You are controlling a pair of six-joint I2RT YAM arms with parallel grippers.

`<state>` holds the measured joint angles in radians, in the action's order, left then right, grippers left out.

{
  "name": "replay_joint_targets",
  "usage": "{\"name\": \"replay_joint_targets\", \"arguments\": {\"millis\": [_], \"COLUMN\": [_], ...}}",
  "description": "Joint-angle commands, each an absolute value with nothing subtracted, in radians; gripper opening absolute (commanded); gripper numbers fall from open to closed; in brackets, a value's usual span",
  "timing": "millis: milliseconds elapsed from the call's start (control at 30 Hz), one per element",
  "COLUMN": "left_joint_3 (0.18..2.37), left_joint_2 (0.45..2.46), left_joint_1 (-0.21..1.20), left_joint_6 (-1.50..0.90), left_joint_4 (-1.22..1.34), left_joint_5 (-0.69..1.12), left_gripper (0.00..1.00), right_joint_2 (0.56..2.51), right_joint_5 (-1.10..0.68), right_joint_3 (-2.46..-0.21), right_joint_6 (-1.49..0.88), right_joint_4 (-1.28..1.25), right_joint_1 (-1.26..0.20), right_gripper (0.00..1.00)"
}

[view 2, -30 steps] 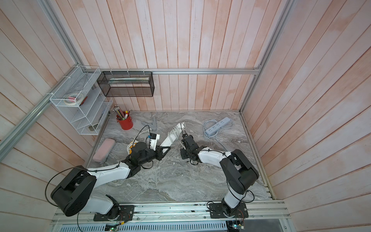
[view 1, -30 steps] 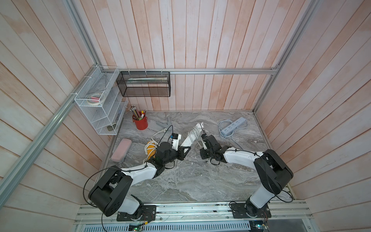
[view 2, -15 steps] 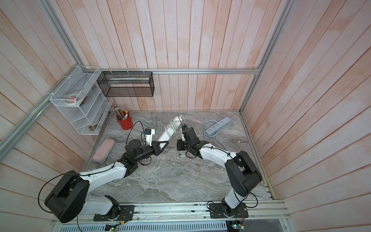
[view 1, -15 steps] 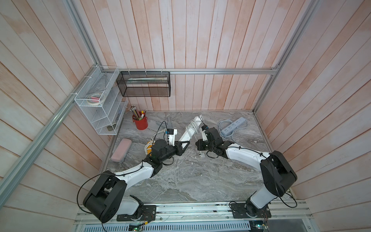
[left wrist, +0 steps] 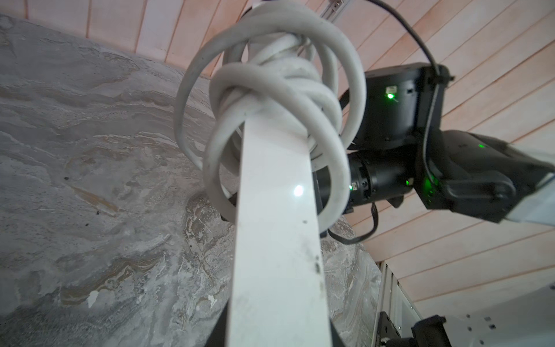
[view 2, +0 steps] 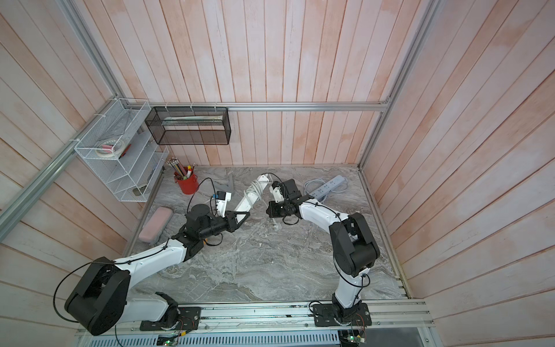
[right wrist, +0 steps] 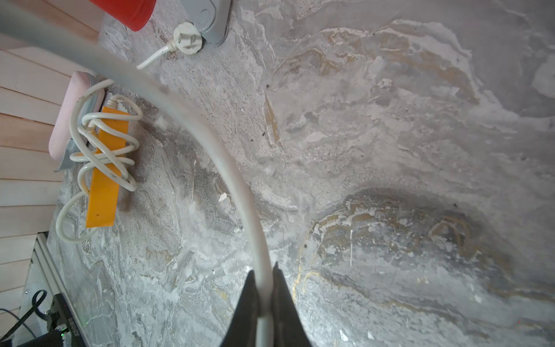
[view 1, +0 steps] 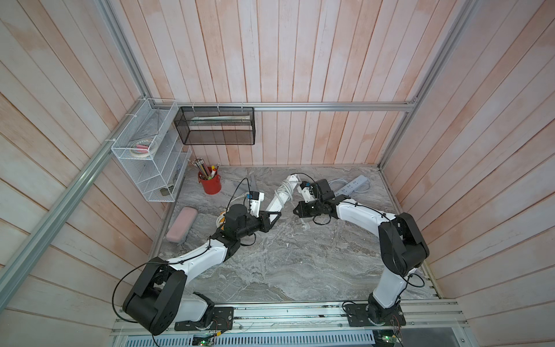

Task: Wrap the cord around the power strip
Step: Wrap the power cord around the power strip.

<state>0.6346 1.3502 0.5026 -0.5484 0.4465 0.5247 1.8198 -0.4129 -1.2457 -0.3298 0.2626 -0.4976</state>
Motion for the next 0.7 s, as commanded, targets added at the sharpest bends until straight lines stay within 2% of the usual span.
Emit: {"name": "replay_joint_targets", "arguments": {"millis": [0, 233, 433, 533, 667], "left_joint_3": [0.695, 0.728, 0.665, 0.642, 0.683], "left_joint_2": [1.324, 1.308, 1.259, 1.263, 1.312], "left_joint_1": [0.509, 0.468, 0.376, 0.322, 0.316], "left_joint_6": [-0.432, -0.414, -0.565, -0.667, -0.714], "left_joint_4": [0.418, 0.402, 0.485, 0.57, 0.635], "left_joint_5": [0.69, 0.715, 0.58, 0.492, 0.426], "left_gripper": [0.0, 0.0, 0.0, 0.0, 0.0], "right_joint_2": [1.84, 1.828, 1.774, 1.761, 1.736], "right_joint_5": [-0.523, -0.561, -0.508, -0.466, -0.433], "right_joint_3": [-1.294, -1.246, -1.18, -1.156, -1.119], "right_joint_6": [-0.269, -0.319, -0.426, -0.452, -0.489], "right_joint_4": [0.301, 0.262, 0.172, 0.161, 0.129], "right_joint_1": [-0.495, -0.487, -0.449, -0.486, -0.561], "right_gripper": [0.01, 0.01, 0.0, 0.0, 0.0]}}
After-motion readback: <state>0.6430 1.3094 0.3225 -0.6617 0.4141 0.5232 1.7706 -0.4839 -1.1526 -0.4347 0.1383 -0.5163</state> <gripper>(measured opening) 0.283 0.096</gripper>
